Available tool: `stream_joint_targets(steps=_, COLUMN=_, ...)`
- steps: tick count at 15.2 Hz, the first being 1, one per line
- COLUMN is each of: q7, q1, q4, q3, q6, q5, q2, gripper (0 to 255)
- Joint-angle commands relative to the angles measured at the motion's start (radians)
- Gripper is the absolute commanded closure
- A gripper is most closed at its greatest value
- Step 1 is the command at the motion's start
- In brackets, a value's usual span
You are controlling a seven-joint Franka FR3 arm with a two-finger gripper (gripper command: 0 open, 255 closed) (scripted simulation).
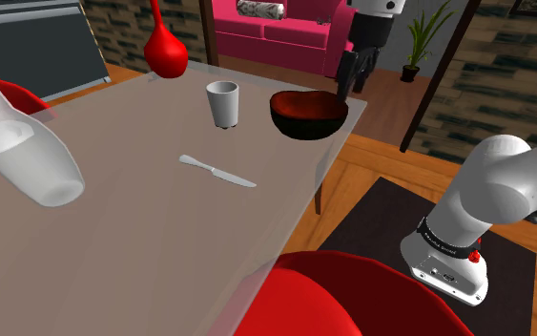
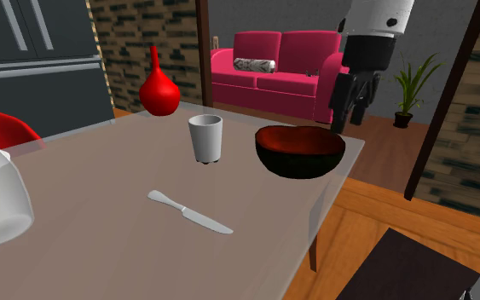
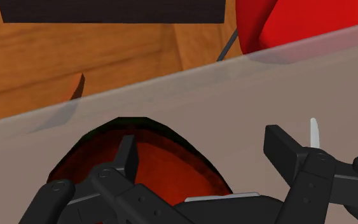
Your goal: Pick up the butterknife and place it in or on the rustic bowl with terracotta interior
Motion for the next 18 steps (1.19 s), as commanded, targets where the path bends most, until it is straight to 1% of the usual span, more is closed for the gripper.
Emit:
stream_joint_targets(steps=1, q7=0.033, q1=0.011, q4=0.001, q3=0.046, q6=0.054, q5=0.01, q2=0.034, gripper=0)
stream_joint_targets(steps=6, q7=0.112, q1=0.024, q4=0.031, q3=0.155, q6=0.186, q5=0.007, q2=0.155, gripper=0)
stream_joint_targets(steps=10, q7=0.185, q1=0.024, q4=0.078, q3=0.243, q6=0.282, q5=-0.023, q2=0.27, gripper=0)
stream_joint_targets(steps=14, q7=0.274, q1=0.015, q4=0.145, q3=0.332, q6=0.363, q5=-0.087, q2=0.401, gripper=0)
stream_joint_targets(steps=18, q7=0.383, q1=0.006, q4=0.233, q3=0.417, q6=0.422, q5=-0.194, q2=0.55, gripper=0)
